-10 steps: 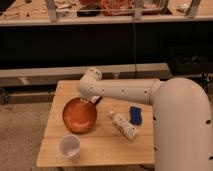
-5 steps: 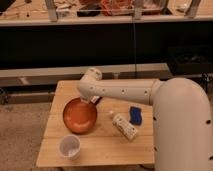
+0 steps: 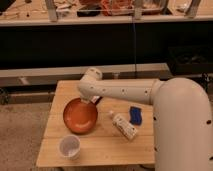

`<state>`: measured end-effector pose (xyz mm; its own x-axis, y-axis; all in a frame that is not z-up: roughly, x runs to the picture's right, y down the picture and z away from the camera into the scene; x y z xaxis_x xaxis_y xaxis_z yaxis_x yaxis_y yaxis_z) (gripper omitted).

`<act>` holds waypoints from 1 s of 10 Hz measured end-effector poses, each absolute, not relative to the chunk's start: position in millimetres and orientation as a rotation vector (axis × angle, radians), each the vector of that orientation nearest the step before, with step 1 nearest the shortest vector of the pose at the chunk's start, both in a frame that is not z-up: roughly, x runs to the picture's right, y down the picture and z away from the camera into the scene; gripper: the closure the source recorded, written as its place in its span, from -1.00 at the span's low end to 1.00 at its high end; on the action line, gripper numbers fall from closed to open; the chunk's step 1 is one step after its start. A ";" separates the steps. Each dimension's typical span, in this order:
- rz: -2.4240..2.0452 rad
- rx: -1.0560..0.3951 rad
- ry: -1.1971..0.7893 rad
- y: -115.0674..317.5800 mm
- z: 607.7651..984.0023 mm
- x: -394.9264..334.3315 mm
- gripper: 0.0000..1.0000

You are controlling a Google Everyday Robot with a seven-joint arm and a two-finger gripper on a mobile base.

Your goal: Pick up the ceramic bowl

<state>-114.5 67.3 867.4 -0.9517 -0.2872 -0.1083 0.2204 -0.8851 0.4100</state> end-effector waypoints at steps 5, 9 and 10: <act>-2.832 0.244 -0.590 68.6 867.2 -112.4 0.96; -2.846 0.247 -0.596 69.9 867.1 -111.3 0.96; -2.848 0.248 -0.597 70.1 867.2 -111.2 0.96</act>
<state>-111.2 70.1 867.2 -0.9613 -0.2486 -0.1186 0.1801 -0.8931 0.4123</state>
